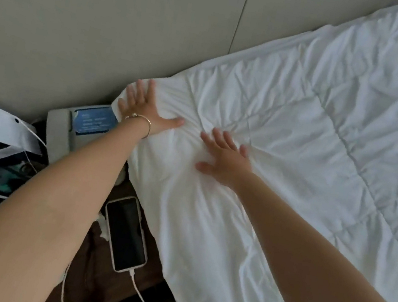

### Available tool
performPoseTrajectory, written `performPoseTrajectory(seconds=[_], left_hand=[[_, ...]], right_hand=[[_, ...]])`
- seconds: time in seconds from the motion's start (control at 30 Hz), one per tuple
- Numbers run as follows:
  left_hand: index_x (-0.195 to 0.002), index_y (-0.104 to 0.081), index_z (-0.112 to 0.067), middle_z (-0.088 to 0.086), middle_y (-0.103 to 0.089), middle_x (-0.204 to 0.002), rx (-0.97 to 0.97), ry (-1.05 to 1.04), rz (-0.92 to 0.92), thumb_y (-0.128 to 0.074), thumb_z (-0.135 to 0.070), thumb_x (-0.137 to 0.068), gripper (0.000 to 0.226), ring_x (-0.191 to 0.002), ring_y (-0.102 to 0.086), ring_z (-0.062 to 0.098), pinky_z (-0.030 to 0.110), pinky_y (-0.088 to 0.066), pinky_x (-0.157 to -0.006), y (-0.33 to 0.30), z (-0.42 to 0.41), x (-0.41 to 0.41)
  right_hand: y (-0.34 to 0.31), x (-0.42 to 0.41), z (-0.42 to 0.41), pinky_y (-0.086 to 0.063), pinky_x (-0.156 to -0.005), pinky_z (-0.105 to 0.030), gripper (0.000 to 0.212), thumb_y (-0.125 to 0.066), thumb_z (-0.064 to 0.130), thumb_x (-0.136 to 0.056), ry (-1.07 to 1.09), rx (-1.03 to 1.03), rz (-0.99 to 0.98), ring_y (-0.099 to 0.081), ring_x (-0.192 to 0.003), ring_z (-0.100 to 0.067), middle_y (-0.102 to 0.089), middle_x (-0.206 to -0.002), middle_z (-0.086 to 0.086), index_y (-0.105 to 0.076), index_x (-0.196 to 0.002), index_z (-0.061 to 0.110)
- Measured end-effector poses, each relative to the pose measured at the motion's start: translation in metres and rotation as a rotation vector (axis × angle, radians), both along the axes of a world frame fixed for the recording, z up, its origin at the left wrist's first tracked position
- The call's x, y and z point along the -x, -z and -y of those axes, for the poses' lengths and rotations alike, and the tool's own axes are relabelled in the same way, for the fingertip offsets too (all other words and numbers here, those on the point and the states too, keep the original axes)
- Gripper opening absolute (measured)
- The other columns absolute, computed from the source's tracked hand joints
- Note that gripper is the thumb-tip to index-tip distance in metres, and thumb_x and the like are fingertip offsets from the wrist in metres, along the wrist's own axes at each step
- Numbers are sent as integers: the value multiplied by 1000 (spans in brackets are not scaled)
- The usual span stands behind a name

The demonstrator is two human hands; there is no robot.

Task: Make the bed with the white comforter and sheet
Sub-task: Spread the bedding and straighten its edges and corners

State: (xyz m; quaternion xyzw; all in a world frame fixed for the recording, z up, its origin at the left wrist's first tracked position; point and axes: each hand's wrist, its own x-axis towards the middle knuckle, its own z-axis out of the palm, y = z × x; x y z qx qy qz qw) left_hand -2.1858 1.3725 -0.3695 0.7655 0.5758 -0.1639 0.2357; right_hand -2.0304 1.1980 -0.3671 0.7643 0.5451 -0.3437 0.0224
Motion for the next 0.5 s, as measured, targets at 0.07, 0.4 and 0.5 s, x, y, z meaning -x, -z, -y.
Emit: performPoseTrajectory(seconds=[0.07, 0.4, 0.5], left_hand=[[-150, 20, -19, 6, 15, -161, 32, -24, -71, -62, -91, -44, 152, -148, 15, 24, 54, 6, -115, -8, -15, -1], [-120, -55, -10, 8, -62, -115, -88, 109, 284, -83, -42, -68, 67, -107, -58, 30, 32, -43, -82, -68, 36, -24], [-113, -63, -13, 0, -64, -102, 136, 185, 512, -80, -21, -72, 45, -99, -61, 23, 27, -45, -78, -97, 98, -31]], right_hand=[[2, -4, -1, 2, -117, -52, 84, -57, 53, -90, -8, 38, -24, 12, -149, -12, 11, -163, 11, -1, -152, 47], [-30, 1, 35, -17, -119, -44, 76, -58, 50, -92, 233, -45, -296, -15, -149, -17, -18, -162, 2, -16, -154, 38], [-70, 3, 75, -37, -112, -40, 61, -55, 51, -93, 770, -376, -734, -52, -127, -16, -52, -140, 3, -34, -148, 38]])
